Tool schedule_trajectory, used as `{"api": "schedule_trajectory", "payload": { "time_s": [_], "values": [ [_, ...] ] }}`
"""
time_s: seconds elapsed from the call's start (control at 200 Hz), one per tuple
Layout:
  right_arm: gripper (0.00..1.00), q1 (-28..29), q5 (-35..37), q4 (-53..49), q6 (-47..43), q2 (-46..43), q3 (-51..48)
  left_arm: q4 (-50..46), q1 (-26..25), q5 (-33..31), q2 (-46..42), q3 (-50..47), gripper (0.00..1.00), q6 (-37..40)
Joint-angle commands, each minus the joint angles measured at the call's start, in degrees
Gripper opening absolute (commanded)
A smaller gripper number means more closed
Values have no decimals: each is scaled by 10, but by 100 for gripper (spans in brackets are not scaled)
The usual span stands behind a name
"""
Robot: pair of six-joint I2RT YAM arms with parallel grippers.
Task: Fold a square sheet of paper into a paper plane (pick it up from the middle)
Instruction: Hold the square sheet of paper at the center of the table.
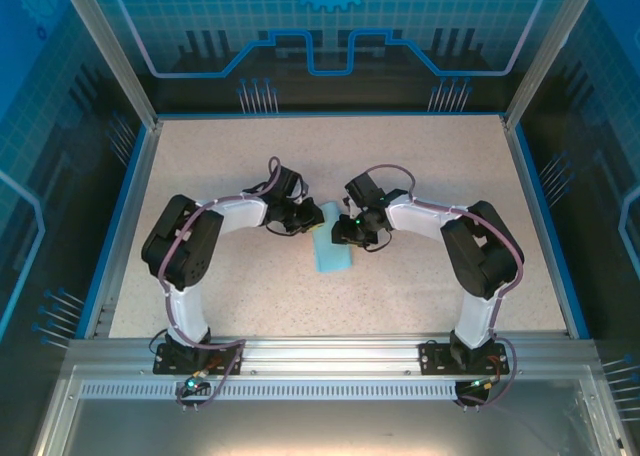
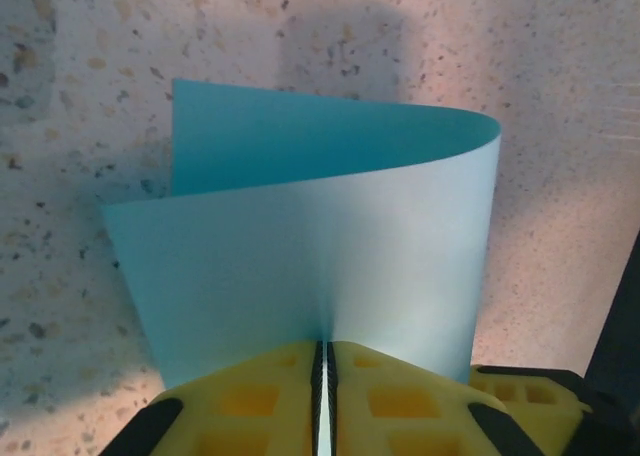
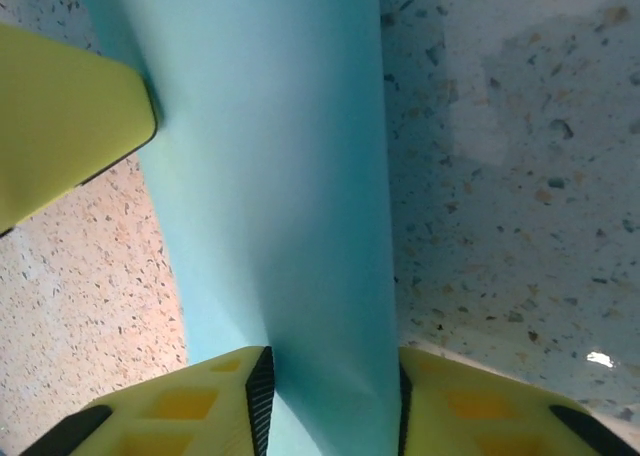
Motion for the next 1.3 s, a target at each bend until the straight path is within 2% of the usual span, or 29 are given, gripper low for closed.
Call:
{"api": "schedule_trajectory", "payload": {
  "time_s": [0.0, 0.16, 0.33, 0.7, 1.075, 1.295],
  "values": [
    [42, -7, 11, -30, -9, -14, 12, -37, -4, 7, 19, 27, 14, 20],
    [51, -6, 37, -57, -47, -24, 32, -49, -7, 10, 28, 38, 14, 30],
    [56, -6, 38, -72, -87, 3, 59, -58, -10, 23, 41, 58, 14, 42],
    [57, -6, 97, -92, -101, 37, 82, -81, -9, 23, 65, 97, 15, 69],
    [55, -4, 89, -92, -98, 70, 91, -100, -10, 17, 89, 133, 15, 86],
    [55, 6, 97, -99, -99, 86, 96, -101, -9, 7, 75, 129, 15, 84]
  ]
}}
